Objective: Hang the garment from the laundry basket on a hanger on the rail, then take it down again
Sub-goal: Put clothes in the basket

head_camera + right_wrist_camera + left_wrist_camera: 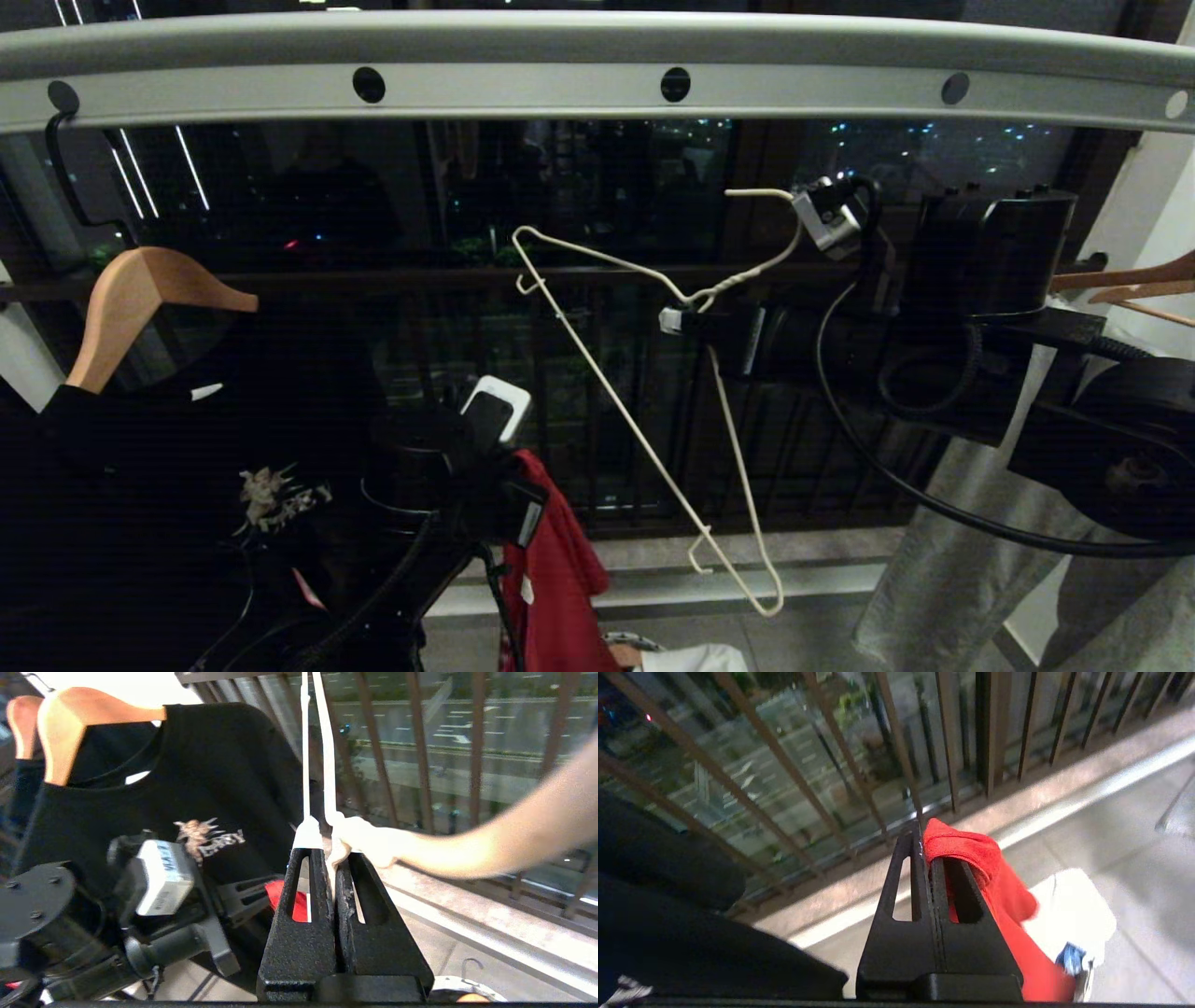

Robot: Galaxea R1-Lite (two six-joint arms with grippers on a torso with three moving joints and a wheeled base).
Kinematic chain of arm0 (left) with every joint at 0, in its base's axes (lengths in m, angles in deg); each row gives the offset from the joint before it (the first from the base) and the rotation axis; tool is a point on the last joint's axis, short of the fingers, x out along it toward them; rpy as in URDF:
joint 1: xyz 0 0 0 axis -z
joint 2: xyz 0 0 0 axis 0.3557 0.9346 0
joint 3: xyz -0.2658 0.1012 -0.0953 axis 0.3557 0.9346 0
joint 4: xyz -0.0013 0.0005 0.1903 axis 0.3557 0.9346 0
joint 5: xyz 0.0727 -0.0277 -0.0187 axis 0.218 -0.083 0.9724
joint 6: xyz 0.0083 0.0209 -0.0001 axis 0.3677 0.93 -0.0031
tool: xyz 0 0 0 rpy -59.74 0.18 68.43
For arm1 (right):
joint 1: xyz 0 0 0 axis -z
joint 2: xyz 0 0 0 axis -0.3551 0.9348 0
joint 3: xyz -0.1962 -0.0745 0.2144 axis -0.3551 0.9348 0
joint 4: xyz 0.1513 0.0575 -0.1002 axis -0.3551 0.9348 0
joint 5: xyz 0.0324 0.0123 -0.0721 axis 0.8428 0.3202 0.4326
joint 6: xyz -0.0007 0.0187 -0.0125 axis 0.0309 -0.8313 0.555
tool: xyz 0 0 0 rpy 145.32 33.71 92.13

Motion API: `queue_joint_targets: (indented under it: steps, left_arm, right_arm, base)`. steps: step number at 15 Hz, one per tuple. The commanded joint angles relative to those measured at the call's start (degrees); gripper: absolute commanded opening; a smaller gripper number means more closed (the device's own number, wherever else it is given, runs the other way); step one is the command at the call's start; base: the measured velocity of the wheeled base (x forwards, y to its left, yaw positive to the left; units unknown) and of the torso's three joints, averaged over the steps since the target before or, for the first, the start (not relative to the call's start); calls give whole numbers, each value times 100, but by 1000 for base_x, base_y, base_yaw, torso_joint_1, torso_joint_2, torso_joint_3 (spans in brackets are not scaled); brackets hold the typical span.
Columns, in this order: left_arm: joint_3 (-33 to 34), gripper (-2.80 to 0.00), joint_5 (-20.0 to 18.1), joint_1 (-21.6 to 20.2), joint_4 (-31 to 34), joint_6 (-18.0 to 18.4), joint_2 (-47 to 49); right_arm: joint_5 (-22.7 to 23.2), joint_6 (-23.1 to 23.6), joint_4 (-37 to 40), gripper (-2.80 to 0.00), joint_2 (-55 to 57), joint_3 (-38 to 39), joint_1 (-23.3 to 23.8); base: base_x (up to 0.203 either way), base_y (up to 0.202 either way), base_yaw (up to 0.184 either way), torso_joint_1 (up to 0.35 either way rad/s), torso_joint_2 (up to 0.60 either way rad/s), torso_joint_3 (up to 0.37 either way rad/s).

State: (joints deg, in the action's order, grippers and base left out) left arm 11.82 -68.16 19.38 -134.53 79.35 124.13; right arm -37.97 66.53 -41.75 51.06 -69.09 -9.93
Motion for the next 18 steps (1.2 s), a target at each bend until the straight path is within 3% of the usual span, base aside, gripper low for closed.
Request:
queue_joint_targets:
  steps: [1,4,9,15,18]
  left_arm:
    - [-2,-280,22,-4,-295,3,275]
    - [4,-280,27,-5,-541,12,628]
    - [19,-280,26,-5,-1532,32,1383]
    - [-10,-280,1,23,-1562,-27,1660]
    - [-82,-280,-8,118,-1563,-318,1715]
  right_arm:
    - [12,79,-20,-280,89,0,41]
    - [12,79,-28,-280,88,0,104]
    - [38,70,-61,-280,88,-1,186]
    - [47,70,-336,-280,158,44,252]
    - [47,79,-336,-280,176,53,252]
  base:
    - [0,0,0,0,0,0]
    - [0,0,0,0,0,0]
    - [0,0,0,0,0,0]
    - [0,0,0,0,0,0]
    - [0,0,0,0,0,0]
